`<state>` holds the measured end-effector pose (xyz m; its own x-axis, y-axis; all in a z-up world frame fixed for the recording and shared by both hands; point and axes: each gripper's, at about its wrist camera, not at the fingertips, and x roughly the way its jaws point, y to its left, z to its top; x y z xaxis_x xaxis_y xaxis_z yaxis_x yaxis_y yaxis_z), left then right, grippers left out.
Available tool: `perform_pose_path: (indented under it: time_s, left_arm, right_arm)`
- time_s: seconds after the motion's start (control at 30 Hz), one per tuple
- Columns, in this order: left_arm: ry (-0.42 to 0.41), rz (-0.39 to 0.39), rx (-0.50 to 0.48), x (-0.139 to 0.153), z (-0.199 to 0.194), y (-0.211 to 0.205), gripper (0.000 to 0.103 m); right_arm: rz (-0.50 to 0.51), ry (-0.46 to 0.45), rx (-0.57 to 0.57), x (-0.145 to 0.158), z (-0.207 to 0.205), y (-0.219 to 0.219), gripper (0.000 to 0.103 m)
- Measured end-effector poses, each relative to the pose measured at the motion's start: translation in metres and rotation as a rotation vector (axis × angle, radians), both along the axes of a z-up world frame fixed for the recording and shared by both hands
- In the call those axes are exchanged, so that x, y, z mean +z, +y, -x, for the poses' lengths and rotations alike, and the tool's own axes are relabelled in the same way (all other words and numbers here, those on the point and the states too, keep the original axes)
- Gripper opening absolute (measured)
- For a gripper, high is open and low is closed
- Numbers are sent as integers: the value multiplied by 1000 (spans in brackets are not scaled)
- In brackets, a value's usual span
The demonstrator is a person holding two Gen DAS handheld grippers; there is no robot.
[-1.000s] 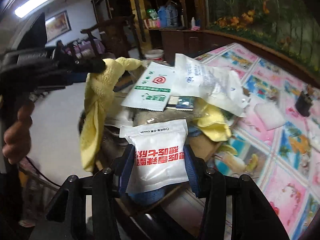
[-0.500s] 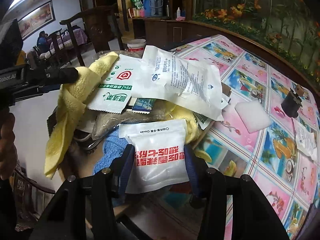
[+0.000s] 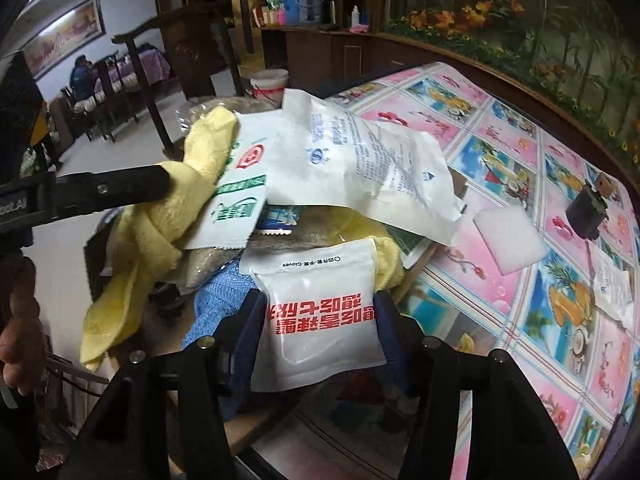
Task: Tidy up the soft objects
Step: 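Carry the packet and yellow towel into the box and open both tools, then grasp the large white printed packet with the right tool while the left approaches the foam sponge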
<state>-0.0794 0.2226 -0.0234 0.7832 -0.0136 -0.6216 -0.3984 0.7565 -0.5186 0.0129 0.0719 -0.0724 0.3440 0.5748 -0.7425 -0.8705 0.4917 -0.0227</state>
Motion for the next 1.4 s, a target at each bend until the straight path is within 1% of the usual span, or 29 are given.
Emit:
perform_pose_path:
  time_s: [0.03,0.07,0.1,0.13,0.17,0.27,0.33,0.4,0.43,0.47,0.53,0.6,0.63,0.7,0.77,0.87,0.93,1.03,1.07,1.1,1.17,1.27,1.33,1.4]
  left_arm:
    - [-21,16,2,2,3,2,40]
    - [-45,31,7,3,6,4,46]
    - [-58,40,15,4,6,6,49]
    - [-73,48,25,6,8,7,54]
    - [-84,49,27,8,9,7,56]
    - [-110,18,39,19,12,3,56]
    - [-148,-22,66,32,18,-3,56]
    - [-148,-78,110,44,20,-11,56]
    - [-151,-104,112,50,18,-17,58]
    - [-149,-116,86,54,13,-25,61]
    - [-116,-120,35,59,-2,-39,61]
    - [-115,-116,-25,62,-17,-56,61]
    - [-100,-119,-62,63,-30,-66,61]
    - [-67,-120,-109,63,-54,-82,61]
    - [-30,-129,-171,62,-79,-100,61]
    - [19,-170,-240,59,-117,-126,61]
    - [50,-180,-266,57,-136,-137,61]
    - [106,-162,-298,52,-160,-146,61]
    - [120,-154,-305,49,-165,-147,61]
    - [145,-152,-316,47,-174,-149,61]
    - [172,-163,-324,44,-182,-153,61]
    - [195,-190,-332,39,-193,-157,61]
    - [217,-188,-329,34,-199,-156,61]
    - [252,-183,-339,30,-207,-156,61]
  right_arm:
    - [-38,24,10,1,0,-6,67]
    - [-68,48,5,3,-3,-10,74]
    - [-123,84,-5,5,-6,-19,81]
    - [-168,115,-9,6,-9,-25,82]
    - [-186,141,-14,6,-12,-30,82]
    - [-239,201,-15,9,-16,-43,82]
    - [-298,214,-38,14,-17,-55,82]
    - [-352,238,-48,19,-21,-69,82]
    - [-369,256,-54,21,-24,-74,82]
    - [-384,272,-63,22,-28,-80,82]
    - [-403,286,-93,23,-39,-94,82]
    - [-416,293,-136,24,-53,-109,82]
    - [-423,295,-161,24,-62,-118,82]
    - [-427,294,-234,25,-86,-137,82]
    - [-431,320,-296,25,-114,-154,82]
    - [-448,345,-429,26,-159,-184,82]
    - [-469,391,-525,25,-191,-207,82]
    - [-512,502,-654,15,-241,-240,82]
    - [-514,513,-689,13,-255,-248,82]
    - [-507,500,-721,14,-264,-253,82]
    - [-475,440,-778,19,-283,-255,82]
    - [-415,369,-786,20,-309,-242,82]
    - [-311,296,-819,11,-322,-230,82]
    - [-257,297,-820,-2,-326,-226,82]
